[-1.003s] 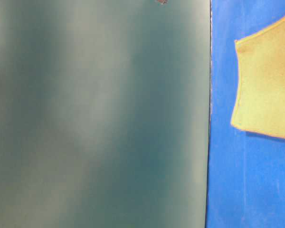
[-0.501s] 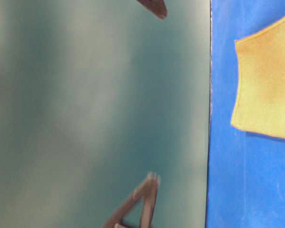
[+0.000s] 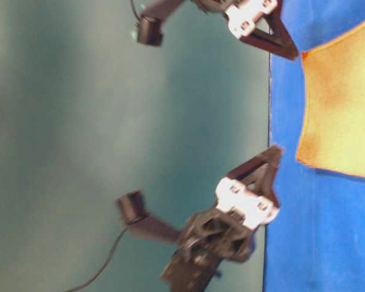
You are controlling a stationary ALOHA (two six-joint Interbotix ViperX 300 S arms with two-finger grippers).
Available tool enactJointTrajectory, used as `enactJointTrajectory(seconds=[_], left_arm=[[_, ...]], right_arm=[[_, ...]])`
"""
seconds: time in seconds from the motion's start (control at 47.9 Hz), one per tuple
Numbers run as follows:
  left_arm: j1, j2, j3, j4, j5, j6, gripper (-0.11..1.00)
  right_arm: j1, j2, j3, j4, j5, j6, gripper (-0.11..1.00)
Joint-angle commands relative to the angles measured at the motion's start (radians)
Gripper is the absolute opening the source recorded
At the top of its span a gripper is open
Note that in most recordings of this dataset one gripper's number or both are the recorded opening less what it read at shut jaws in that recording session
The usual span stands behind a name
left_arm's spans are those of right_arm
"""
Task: Fold the orange towel.
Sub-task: 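Move both grippers to the top corners of the folded towel and grasp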
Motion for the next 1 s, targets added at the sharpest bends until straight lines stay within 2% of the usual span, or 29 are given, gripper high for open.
enactJointTrajectory(seconds=[0.0,0.272,0.355,0.418,0.501,0.585,0.689,0.731,0.982], left_arm=[[0.020,0.038,-0.044,0.002,-0.012,0.002,0.88],[0.034,0.123,-0.077,0.000,-0.009,-0.006,0.87],[0.037,0.123,-0.074,0.000,-0.006,-0.008,0.83],[0.037,0.124,-0.072,0.000,-0.005,-0.002,0.75],[0.037,0.126,-0.072,0.000,-0.005,0.006,0.54],[0.037,0.126,-0.072,0.002,-0.005,0.011,0.28],[0.037,0.126,-0.072,0.002,-0.005,0.012,0.04],[0.037,0.124,-0.071,0.002,-0.005,0.015,0.02],[0.037,0.123,-0.072,0.002,-0.005,0.031,0.02]], right_arm=[[-0.006,0.031,-0.034,-0.002,-0.023,-0.002,0.64],[-0.011,0.117,-0.066,0.003,-0.034,0.000,0.64],[-0.011,0.118,-0.064,0.003,-0.034,0.000,0.64],[-0.009,0.120,-0.066,0.003,-0.034,0.000,0.63],[-0.006,0.120,-0.061,0.005,-0.034,0.002,0.55],[0.005,0.117,-0.057,0.005,-0.034,0.008,0.33],[0.020,0.115,-0.052,0.006,-0.035,0.012,0.05],[0.023,0.115,-0.052,0.006,-0.035,0.014,0.03],[0.026,0.114,-0.051,0.025,-0.034,0.015,0.03]])
